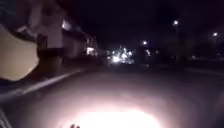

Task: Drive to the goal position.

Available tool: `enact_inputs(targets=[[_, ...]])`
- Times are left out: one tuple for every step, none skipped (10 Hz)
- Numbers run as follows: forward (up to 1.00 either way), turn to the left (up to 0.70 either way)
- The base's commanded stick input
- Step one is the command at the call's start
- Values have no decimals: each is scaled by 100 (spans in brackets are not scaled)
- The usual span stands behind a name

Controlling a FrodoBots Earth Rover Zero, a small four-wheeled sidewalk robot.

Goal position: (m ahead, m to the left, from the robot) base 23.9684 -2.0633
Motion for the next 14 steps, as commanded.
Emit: enact_inputs(targets=[[100,0],[100,0],[100,0],[100,0],[100,0],[100,0],[100,0],[100,0],[100,0],[100,0],[100,0],[100,0],[100,0],[100,-17]])
